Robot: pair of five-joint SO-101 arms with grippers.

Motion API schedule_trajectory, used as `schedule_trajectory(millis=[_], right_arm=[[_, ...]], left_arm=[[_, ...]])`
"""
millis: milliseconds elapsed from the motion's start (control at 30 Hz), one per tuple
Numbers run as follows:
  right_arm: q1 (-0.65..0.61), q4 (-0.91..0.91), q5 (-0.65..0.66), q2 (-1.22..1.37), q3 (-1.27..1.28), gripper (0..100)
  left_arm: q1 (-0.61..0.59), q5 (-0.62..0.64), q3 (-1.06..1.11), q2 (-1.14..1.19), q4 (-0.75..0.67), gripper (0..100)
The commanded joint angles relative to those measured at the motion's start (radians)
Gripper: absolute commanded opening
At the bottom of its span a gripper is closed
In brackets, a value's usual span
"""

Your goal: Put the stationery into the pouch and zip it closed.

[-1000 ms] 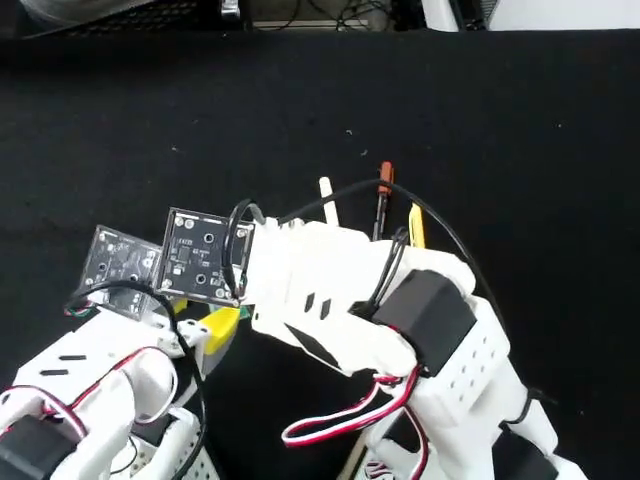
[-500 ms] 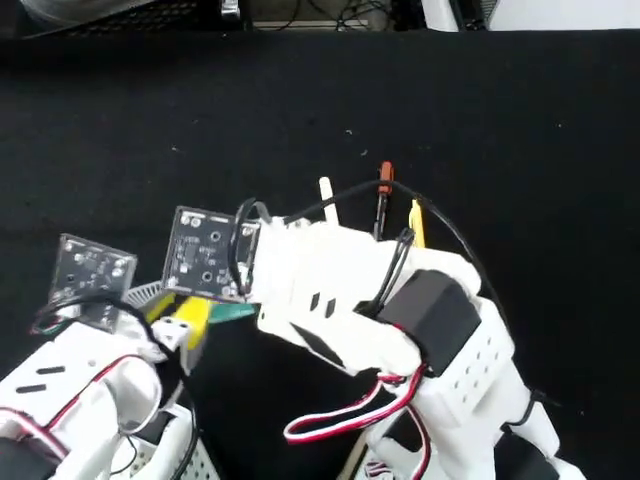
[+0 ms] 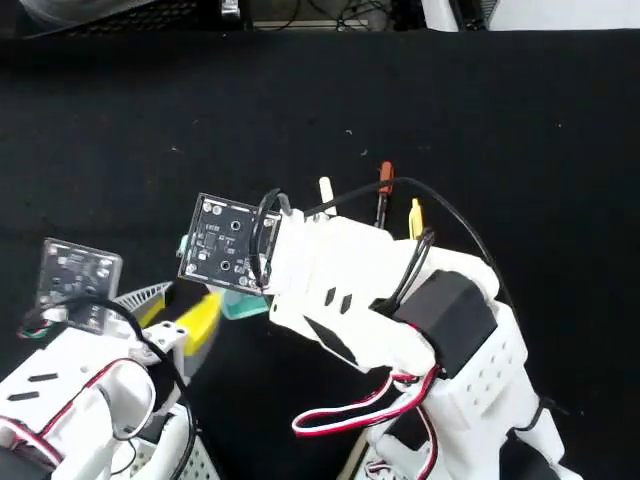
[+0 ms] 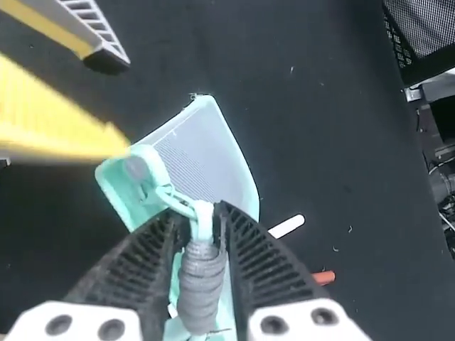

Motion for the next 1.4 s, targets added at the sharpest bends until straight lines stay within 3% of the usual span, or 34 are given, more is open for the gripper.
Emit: schedule_trajectory(millis=[0, 267, 467, 633, 733, 1100, 1200, 1367], right_arm=[[0.012, -0.009, 0.0, -0.019, -0.004, 1.2], [0.012, -0.032, 0.0, -0.019, -0.002, 1.2], [0.012, -0.028, 0.0, -0.019, -0.002, 1.2], [0.012, -0.026, 0.0, -0.021, -0.002, 1.2], [0.012, -0.026, 0.0, -0.025, -0.002, 1.2], [0.015, 0.043, -0.002, -0.041, -0.012, 1.2], [0.037, 0.044, -0.002, -0.107, -0.01, 1.2], [0.201, 0.044, 0.005, -0.216, -0.001, 1.2]], left_arm=[[0.001, 0.023, -0.019, 0.02, 0.006, 26], [-0.005, -0.034, 0.168, 0.017, -0.083, 26], [-0.005, -0.032, 0.11, 0.011, -0.083, 26], [0.001, -0.046, 0.056, 0.018, -0.087, 11], [0.001, -0.172, 0.068, 0.02, -0.087, 2], [-0.008, -0.187, 0.071, 0.018, -0.107, 3], [-0.074, -0.173, 0.07, 0.018, -0.135, 3], [-0.251, -0.16, 0.045, 0.02, -0.158, 3]])
